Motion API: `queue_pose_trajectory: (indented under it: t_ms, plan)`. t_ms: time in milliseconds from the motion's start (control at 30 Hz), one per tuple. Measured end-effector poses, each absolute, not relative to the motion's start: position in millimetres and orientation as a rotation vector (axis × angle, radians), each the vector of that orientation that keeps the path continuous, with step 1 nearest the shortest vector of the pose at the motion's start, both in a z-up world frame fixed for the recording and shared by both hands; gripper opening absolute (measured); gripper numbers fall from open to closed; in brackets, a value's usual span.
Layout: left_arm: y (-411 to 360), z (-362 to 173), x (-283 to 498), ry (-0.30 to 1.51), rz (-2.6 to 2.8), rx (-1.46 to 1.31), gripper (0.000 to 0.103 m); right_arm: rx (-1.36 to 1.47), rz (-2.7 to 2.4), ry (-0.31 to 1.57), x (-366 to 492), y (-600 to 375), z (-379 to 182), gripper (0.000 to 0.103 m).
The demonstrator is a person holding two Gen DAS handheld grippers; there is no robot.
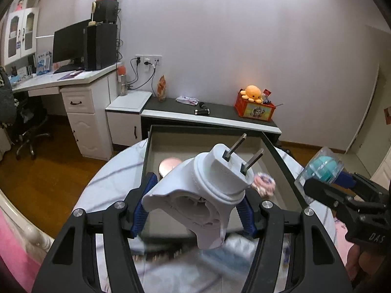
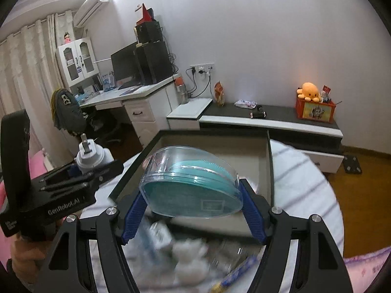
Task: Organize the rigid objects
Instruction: 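Carry the plug adapter into the black box with the left tool while the right drops the teal case there, then lift both open tools out of the black box and back over the bed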
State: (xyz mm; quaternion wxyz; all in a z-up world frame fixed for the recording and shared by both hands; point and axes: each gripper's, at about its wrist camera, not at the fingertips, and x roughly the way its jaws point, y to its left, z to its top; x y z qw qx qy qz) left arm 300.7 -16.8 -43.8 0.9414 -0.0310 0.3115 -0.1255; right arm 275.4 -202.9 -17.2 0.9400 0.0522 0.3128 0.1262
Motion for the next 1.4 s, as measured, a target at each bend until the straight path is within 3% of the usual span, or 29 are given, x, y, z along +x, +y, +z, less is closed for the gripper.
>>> queue_pose_trajectory:
  t_ms: [267,600,667,733,800,867,967,1033,1400]
  plan:
    - [-45,-78,356,0.735,-0.296,-0.035,0.062,0.110,0.209,0.732,340,-215,-50,0.073]
    - [-62,-115,372,0.845,-0.288,-0.009,0.063,0.075,0.191,0.872,358,-216,-91,0.073]
    - [-60,-117,370,0.849,-0.277,-0.003,0.068,0.052,0.182,0.887,358,-213,-95,0.073]
    - [-57,-114,365,0.834,-0.262,-0.001,0.082,0.047,0.186,0.897,356,-210,-97,0.073]
    - [-53,-111,360,0.819,-0.231,0.014,0.085,0.033,0.185,0.898,352,-208,-97,0.083]
    - [-46,-107,356,0.817,-0.217,0.005,0.088,0.016,0.177,0.893,348,-206,-94,0.085]
    - [-35,-100,342,0.793,-0.209,-0.015,0.102,0.023,0.162,0.886,340,-208,-90,0.091]
    - [-28,-92,328,0.755,-0.191,-0.010,0.103,0.043,0.162,0.869,332,-210,-84,0.103]
    - [-6,-52,263,0.646,-0.132,-0.009,0.103,0.149,0.174,0.750,271,-216,-47,0.103]
